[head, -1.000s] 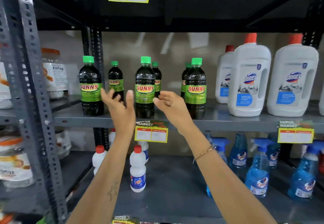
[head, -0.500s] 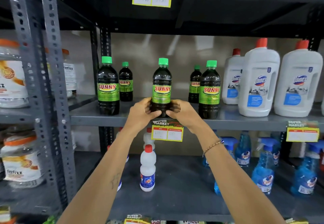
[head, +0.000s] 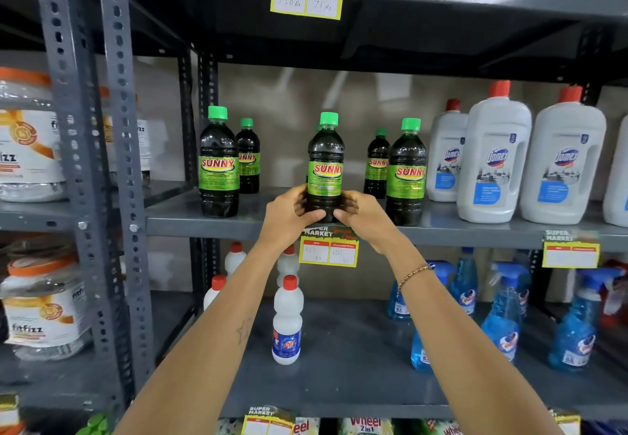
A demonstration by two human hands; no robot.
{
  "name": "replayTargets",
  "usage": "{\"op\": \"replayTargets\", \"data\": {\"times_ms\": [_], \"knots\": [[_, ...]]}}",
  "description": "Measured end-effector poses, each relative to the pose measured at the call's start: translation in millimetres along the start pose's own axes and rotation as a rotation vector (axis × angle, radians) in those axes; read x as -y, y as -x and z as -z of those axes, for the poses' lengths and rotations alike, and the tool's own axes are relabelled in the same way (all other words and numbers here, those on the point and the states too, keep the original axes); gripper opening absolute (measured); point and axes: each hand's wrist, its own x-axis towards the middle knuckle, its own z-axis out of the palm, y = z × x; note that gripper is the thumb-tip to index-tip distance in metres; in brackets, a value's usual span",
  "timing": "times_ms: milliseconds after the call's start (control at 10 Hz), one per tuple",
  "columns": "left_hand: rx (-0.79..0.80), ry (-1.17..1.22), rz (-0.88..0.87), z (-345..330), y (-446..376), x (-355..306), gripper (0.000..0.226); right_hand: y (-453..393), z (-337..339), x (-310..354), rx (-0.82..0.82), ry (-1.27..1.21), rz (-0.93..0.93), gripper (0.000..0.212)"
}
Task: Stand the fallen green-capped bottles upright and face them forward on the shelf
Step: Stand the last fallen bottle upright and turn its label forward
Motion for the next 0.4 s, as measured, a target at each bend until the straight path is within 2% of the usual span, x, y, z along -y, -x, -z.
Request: {"op": "replayTargets", "data": {"times_ms": [200,400], "knots": [[0.036,-0.079,0.007,2.0,2.2,-1.0,0.066,4.3,4.2,4.8,0.037,0.036,-0.014,0.042],[-0.048,-0.167,0.019,8.7,14.4,-0.1,0.052,26.6,9.3,3.5,-0.145,0.239,0.003,0.040]]}}
